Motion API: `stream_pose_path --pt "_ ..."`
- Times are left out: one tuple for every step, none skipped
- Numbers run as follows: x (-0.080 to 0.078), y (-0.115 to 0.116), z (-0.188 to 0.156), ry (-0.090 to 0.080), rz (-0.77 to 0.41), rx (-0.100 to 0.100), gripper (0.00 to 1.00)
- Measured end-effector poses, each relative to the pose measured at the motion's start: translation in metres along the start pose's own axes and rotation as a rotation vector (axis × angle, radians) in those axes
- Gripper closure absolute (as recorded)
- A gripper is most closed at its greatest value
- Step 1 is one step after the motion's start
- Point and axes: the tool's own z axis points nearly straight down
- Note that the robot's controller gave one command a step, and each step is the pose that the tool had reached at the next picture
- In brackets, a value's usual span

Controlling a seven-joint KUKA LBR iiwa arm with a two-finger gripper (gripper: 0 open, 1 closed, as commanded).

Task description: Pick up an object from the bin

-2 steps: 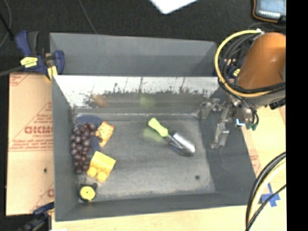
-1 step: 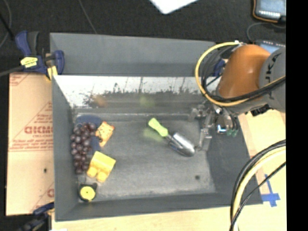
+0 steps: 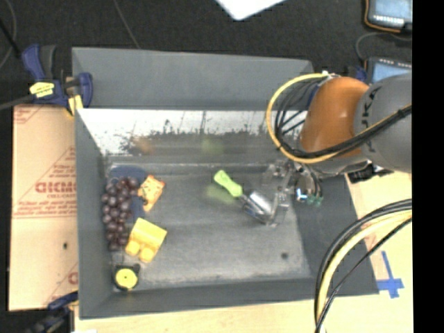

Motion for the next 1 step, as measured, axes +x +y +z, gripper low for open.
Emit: stream_pose_path --pt "0.0038 -0.0020 -0.0174 -0.009 -0.067 0.002 0.00"
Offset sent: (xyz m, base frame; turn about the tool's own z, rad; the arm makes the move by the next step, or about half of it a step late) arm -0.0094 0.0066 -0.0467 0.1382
